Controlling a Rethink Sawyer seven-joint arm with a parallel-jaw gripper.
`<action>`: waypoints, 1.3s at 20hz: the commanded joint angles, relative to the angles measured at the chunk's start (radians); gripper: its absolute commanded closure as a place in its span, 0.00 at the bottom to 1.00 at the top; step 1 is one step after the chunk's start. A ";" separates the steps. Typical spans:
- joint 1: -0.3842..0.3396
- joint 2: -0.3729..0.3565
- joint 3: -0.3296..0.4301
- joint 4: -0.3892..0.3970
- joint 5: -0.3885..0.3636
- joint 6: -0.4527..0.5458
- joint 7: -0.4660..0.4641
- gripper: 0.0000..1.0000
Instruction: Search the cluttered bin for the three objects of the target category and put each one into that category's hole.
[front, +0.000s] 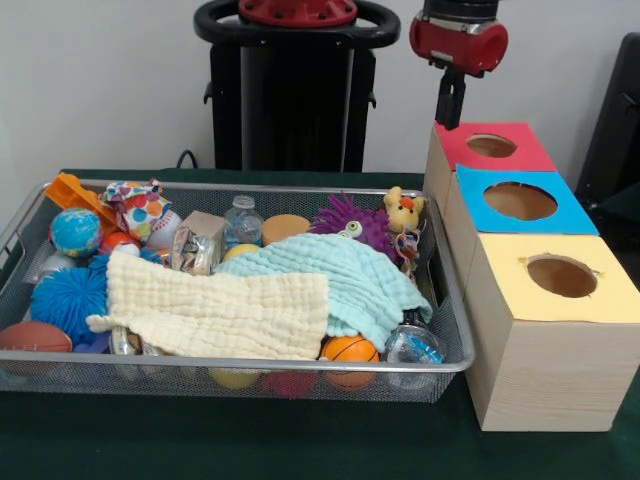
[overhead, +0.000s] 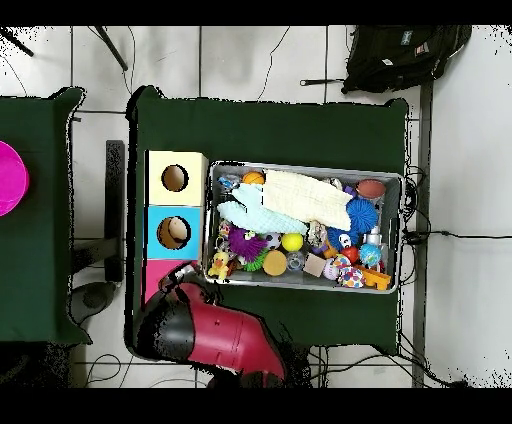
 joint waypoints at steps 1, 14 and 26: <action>-0.070 0.045 0.062 0.009 0.023 -0.092 0.132 1.00; -0.324 0.023 0.164 0.016 -0.080 -0.100 -0.023 1.00; -0.378 0.131 0.195 -0.044 -0.154 -0.178 0.022 1.00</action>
